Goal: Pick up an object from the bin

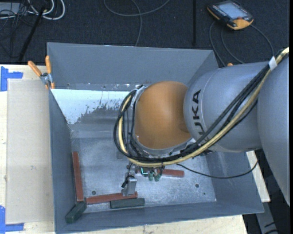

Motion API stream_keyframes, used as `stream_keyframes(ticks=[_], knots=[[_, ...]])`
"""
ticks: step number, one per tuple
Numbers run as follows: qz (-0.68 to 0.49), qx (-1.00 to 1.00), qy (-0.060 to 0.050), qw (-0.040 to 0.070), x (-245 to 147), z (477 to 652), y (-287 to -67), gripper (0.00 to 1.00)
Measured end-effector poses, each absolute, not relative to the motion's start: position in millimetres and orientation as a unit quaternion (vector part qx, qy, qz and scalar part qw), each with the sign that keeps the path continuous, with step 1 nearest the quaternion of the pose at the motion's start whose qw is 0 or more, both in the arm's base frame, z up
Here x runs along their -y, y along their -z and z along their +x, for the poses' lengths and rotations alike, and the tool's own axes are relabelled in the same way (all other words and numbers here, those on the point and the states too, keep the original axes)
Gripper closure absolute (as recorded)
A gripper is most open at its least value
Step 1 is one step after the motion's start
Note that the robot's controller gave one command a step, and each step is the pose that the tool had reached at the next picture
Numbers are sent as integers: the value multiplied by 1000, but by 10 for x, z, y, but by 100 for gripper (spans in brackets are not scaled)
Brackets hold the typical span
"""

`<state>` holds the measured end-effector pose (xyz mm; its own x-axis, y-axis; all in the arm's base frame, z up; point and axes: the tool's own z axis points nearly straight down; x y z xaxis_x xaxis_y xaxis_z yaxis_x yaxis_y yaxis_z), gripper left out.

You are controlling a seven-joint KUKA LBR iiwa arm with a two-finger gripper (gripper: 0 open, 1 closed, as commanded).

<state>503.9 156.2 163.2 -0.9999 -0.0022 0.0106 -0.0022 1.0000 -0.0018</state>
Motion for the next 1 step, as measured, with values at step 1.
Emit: stream_keyframes(ticks=[1], knots=[[-1,1000,0,1,-1556,5059,-1673,0]])
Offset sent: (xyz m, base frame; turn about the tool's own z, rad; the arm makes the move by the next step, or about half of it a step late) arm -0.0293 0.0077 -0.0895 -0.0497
